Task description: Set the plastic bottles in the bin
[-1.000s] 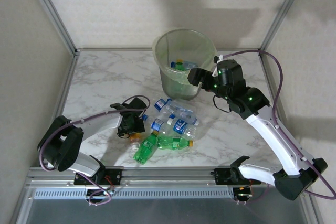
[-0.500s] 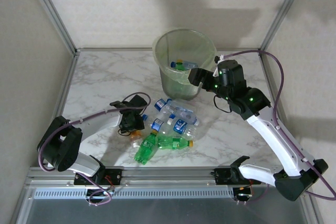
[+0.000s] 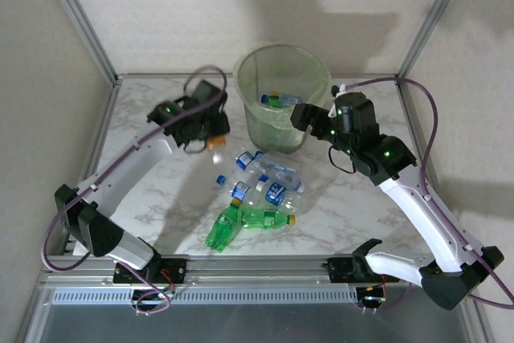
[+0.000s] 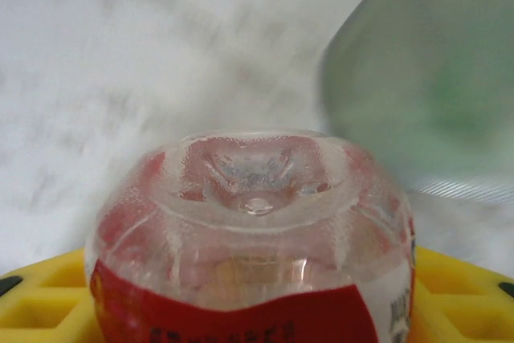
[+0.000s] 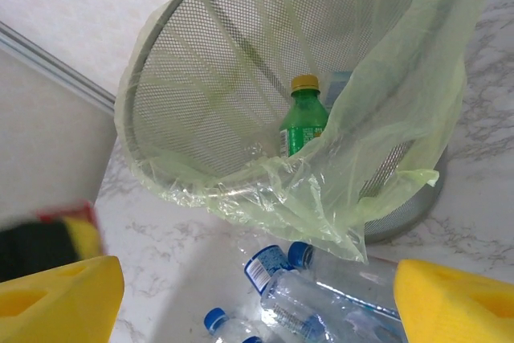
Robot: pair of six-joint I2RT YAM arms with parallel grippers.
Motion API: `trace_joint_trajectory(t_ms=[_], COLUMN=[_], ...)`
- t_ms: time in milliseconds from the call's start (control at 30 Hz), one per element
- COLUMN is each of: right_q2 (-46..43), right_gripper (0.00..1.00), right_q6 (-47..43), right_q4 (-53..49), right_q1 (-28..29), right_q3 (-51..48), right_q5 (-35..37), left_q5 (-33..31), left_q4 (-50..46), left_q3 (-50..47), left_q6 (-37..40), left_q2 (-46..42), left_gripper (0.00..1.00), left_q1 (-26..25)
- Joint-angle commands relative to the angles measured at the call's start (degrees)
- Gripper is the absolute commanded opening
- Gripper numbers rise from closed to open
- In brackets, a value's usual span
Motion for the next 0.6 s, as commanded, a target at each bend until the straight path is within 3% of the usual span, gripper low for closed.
trace_joint_trajectory(t_ms=[0,100,200,367,567], right_q2=[-0.7,-0.8,-0.9,-1.2,-3.1], right_gripper=[0.87,0.87,0.87,0.87,0.87], right_q6=[-0.7,-0.8,-0.8,-0.4,0.2], right_q4=[-0.2,-0.9,-1.3,-2.9,-6.6], right_q1=[0.3,0.3,0.3,0.3,0.3], right_q3=[2.3,2.8,3.2,4.0,3.6], right_q5=[1.4,1.5,1.7,1.7,2.9], left_q5=[-3.0,1.0,6.1,12.9,17.2], left_q4=[-9.9,-11.5,-6.8,8.3,16.4], left_q3=[17.3,34.5,43.5,42.5,42.8], left_q6=[3.9,3.4,0.3,-5.9,-10.6], left_q2=[7.2,15.2,21.1,25.0,30.5], left_gripper=[0.55,0.55,0.55,0.55,0.55], left_q1=[0.4,0.3,0.3,0.3,0.9])
